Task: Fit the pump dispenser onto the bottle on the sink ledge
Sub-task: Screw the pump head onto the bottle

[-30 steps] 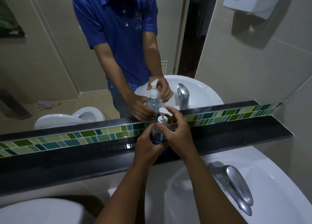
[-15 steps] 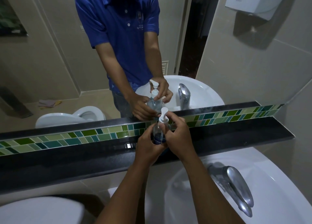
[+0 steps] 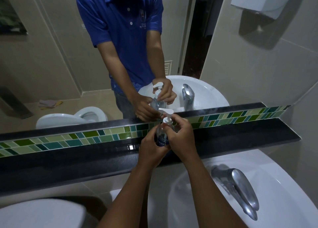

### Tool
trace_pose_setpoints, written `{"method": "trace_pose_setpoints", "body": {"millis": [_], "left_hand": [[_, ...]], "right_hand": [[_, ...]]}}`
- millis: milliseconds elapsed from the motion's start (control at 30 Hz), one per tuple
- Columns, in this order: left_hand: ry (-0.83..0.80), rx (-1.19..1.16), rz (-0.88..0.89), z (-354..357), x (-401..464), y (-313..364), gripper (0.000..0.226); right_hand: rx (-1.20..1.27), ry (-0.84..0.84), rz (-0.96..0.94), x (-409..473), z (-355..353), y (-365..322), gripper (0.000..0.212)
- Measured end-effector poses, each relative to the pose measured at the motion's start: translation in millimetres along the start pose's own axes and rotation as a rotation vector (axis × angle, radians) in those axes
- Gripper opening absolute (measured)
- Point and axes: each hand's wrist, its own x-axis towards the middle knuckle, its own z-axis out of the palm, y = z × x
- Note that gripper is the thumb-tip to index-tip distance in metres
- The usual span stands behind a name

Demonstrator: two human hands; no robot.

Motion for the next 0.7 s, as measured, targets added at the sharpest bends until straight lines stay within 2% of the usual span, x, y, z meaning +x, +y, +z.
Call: {"method": "trace_pose_setpoints", "body": {"millis": [67,200,300,367,433,533,600,700], "left_hand": [[-0.001,0.002,-0.005,0.5,0.2,-1.0,0.071],[-0.018,-0.007,-0.022,1.9,-0.9,-1.5,0.061],[-0.022,0.019,-0.043,3.4,-1.4,-3.1,0.054],[-0.010,0.037,-0.047,3.8,-1.5,-4.6,0.049],[-0.008,0.028,-0.028,4.4,-1.6,-6.2,0.057],[-0.002,0.018,-0.013,3.5,-1.9,-5.4,0.065],[-0.017,0.021,-0.015,3.9,-2.0,-5.6,0.065],[-0.011,0.020,-0.028,4.2,-2.5,-4.5,0.065]], "right_hand": [[-0.033,0.077,-0.016,1.8,1.6,-1.2,0.027],[-0.060,0.179,0.006,5.8,7.3,-2.8,0.045],[-0.077,0.131,-0.021,3.7,9.4,-3.5,0.048],[-0.087,0.066,-0.039,0.4,7.5,-1.7,0.042],[-0.035,0.018,-0.018,-2.2,3.9,0.9,0.031],[-0.065,0.079,-0.005,0.0,0.7,1.6,0.030],[-0.116,0.123,0.019,3.5,-0.5,-1.2,0.038],[-0.047,0.053,0.045,3.9,-5.2,-0.3,0.048]]}}
